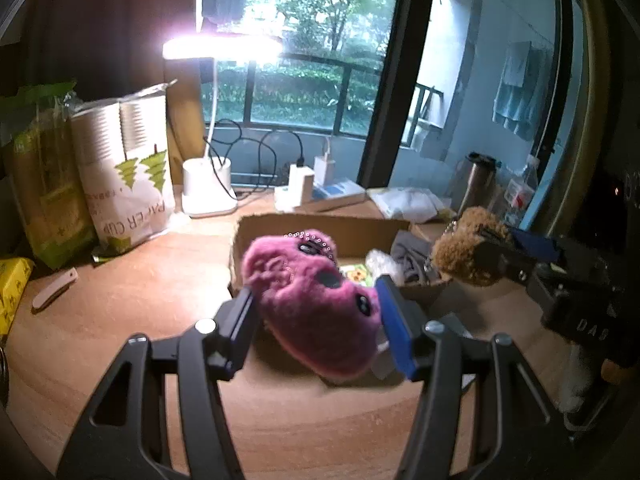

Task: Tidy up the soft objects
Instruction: 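Carry both plushes over the box and lower them in with both tools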

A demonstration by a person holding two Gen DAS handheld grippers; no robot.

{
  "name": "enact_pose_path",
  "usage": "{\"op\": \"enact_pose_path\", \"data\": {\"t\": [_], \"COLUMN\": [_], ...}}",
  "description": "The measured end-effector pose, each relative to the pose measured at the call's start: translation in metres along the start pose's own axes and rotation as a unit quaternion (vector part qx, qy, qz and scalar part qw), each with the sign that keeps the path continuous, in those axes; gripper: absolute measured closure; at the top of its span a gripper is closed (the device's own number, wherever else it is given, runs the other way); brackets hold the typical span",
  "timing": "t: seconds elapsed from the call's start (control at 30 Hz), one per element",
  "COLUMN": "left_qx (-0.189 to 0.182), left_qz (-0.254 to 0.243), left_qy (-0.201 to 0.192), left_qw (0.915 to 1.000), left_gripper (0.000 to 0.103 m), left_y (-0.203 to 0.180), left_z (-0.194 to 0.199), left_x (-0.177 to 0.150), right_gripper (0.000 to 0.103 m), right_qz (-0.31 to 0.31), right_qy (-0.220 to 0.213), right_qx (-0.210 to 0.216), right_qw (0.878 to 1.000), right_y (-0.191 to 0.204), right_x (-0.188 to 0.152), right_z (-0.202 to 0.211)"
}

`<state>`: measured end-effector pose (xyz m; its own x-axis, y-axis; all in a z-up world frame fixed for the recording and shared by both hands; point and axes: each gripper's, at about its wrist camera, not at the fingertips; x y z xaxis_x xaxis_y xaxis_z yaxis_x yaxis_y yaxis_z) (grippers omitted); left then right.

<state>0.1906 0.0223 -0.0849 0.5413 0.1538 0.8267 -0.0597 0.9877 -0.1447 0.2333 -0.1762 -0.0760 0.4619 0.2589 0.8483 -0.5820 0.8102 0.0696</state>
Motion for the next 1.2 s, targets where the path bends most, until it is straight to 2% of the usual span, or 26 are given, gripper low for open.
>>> {"op": "enact_pose_path", "data": {"t": [0.33,0.87,1.1,1.2], "left_qx": [-0.002,-0.01,0.0,0.001], "left_qz": [0.003,0.007,-0.001,-0.002], "left_qy": [-0.014,-0.024,-0.008,0.01], "left_qw": [0.9999,0.9996,1.0,0.9999], "left_gripper": [0.045,0.045,0.045,0.044], "left_y": [0.006,0.008,0.009,0.011], "left_z": [-0.01,-0.061,-0.099,-0.121], "left_x": [0.023,0.055,0.055,0.051], "right_gripper": [0.056,0.056,0.056,0.056], "right_qz": [0.003,0.006,-0.005,-0.011], "right_qy": [-0.006,0.002,0.019,0.033], "right_qx": [0.004,0.008,0.008,0.011], "right_qw": [1.0,1.0,1.0,0.999], "right_y": [-0.003,-0.02,-0.034,-0.039], "right_x": [0.016,0.039,0.039,0.036], "right_z": [-0.018,-0.066,-0.099,-0.116]}}
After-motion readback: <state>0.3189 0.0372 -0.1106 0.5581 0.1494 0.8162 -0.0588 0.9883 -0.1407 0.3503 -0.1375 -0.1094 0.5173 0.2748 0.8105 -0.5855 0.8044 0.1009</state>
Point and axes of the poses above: each gripper's, at about its wrist camera, not at the fingertips, and z roughly against the way its jaws point, y to its left, x to its top, and after that the axes turned 5 degrees about x, right-handed
